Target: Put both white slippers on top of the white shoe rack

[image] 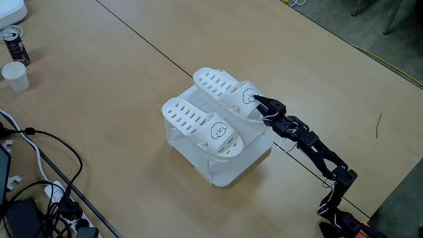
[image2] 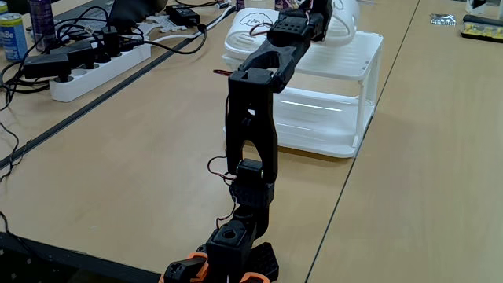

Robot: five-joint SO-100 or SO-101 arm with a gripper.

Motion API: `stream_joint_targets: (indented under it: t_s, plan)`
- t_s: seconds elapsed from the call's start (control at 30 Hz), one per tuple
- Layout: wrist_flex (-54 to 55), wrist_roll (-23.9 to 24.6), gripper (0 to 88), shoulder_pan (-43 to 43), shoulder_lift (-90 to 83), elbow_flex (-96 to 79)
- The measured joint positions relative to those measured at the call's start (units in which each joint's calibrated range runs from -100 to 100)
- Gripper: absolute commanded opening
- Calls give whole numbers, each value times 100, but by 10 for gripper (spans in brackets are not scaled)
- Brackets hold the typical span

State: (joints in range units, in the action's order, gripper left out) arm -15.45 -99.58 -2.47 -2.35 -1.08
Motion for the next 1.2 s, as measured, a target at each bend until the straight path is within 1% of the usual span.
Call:
stream_joint_targets:
  t_s: [0.13, 0.2, 0.3, 0.37, 0.83, 1.13, 1.17, 1.2]
  plan:
    - [0, 0, 17, -15, 0, -225]
    - [0, 0, 68, -15, 0, -323]
    - [0, 0, 171, -15, 0, -359]
    - [9, 0, 201, -22, 0, -359]
    - [9, 0, 206, -15, -99, -530]
    - [9, 0, 203, -15, -1402, -1887]
    - [9, 0, 195, -15, -1584, -2031]
    - [9, 0, 169, -15, -1748, -2156]
